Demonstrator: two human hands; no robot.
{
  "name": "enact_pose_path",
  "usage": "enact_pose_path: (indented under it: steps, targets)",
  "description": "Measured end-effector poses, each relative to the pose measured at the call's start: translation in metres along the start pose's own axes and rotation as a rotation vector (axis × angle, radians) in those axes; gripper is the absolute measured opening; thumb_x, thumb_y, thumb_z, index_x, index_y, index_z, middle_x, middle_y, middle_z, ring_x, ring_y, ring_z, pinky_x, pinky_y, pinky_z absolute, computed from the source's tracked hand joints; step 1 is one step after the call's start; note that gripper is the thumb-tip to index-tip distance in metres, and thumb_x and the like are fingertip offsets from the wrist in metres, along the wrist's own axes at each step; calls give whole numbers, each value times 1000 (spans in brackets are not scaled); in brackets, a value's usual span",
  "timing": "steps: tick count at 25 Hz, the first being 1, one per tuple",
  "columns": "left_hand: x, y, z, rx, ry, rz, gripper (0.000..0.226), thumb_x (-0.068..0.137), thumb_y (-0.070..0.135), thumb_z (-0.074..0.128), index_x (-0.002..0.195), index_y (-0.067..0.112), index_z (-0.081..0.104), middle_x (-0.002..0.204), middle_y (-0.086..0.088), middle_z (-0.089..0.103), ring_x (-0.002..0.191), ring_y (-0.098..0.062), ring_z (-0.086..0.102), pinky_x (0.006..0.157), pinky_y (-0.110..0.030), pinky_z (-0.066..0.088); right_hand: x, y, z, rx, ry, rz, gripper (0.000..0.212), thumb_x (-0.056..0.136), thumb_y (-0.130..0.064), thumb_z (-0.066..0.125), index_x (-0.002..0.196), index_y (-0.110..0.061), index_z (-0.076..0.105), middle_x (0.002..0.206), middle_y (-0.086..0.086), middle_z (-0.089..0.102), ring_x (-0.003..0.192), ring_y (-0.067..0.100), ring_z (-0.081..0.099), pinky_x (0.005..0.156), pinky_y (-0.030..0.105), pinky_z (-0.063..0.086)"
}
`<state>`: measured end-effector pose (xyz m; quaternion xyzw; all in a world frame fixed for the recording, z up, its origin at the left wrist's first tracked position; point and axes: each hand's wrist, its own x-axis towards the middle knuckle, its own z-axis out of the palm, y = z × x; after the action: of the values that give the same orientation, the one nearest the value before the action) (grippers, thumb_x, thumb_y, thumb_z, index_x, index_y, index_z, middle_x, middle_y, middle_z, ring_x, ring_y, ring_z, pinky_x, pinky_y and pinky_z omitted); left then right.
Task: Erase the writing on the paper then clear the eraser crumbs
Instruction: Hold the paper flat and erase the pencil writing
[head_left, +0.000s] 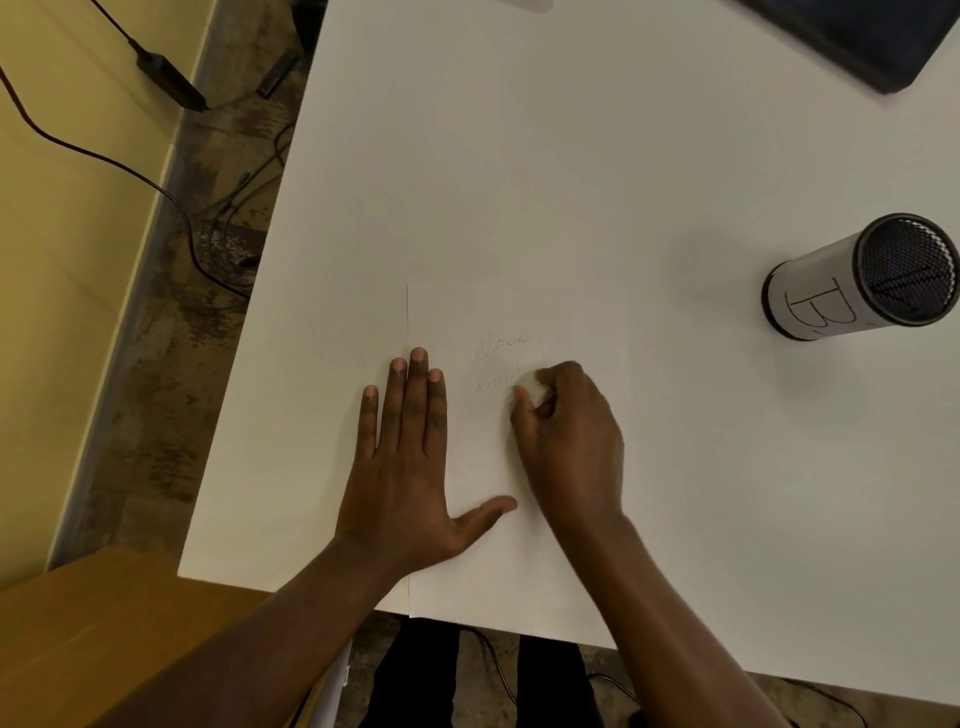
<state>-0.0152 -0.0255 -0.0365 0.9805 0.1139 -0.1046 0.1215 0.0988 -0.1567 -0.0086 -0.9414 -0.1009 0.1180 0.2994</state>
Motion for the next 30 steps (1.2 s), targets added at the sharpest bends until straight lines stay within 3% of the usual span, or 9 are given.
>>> enact_pose_path:
  steps: [4, 8, 12, 17, 21, 26, 30]
  targets:
    - [0, -2, 3, -11, 20, 8, 121, 84, 79, 43, 164, -2, 0, 174, -22, -8, 162, -38, -5, 130, -61, 10, -39, -21, 14, -11, -184, -179, 19, 92, -35, 61, 101, -19, 58, 87, -5, 62, 77, 13, 54, 58, 28, 41]
    - [0, 0, 0, -2, 9, 0, 130, 82, 92, 36, 163, -4, 1, 174, -24, -6, 162, -39, -5, 130, -62, 11, 3, 1, -2, -25, -8, 15, 20, 91, -34, 63, 98, -17, 55, 83, -5, 59, 72, 14, 54, 58, 28, 41]
    - [-1, -2, 1, -22, 4, 5, 124, 83, 83, 42, 163, -3, 2, 174, -23, -7, 162, -39, -4, 127, -65, 16, -35, -19, 13, -24, -172, -171, 18, 91, -33, 62, 99, -18, 56, 85, -5, 59, 75, 14, 53, 58, 28, 39]
    - [0, 0, -1, 5, 2, -3, 131, 82, 93, 36, 163, -3, 1, 174, -23, -7, 162, -38, -5, 130, -61, 10, 4, 8, -8, -8, 14, 98, 20, 89, -33, 62, 96, -18, 50, 83, -5, 57, 71, 17, 55, 60, 28, 38]
    - [-1, -3, 2, -20, 12, 13, 126, 82, 84, 45, 164, -2, 2, 174, -22, -7, 162, -38, -5, 130, -60, 9, -36, -21, 12, -46, -158, -140, 18, 89, -35, 63, 94, -20, 52, 81, -6, 58, 72, 14, 55, 55, 29, 41]
    - [0, 0, -1, -1, 5, -2, 132, 81, 94, 37, 163, -4, 2, 174, -23, -6, 162, -39, -4, 129, -63, 13, 11, 14, -17, -38, 24, 133, 21, 87, -33, 63, 91, -20, 48, 78, -7, 55, 67, 17, 54, 59, 28, 35]
    - [0, -1, 1, -5, 15, 8, 127, 82, 86, 46, 164, -2, 4, 174, -22, -6, 162, -39, -3, 130, -61, 10, -35, -15, 5, -23, -173, -105, 18, 88, -34, 62, 92, -21, 51, 80, -7, 55, 71, 15, 53, 57, 28, 36]
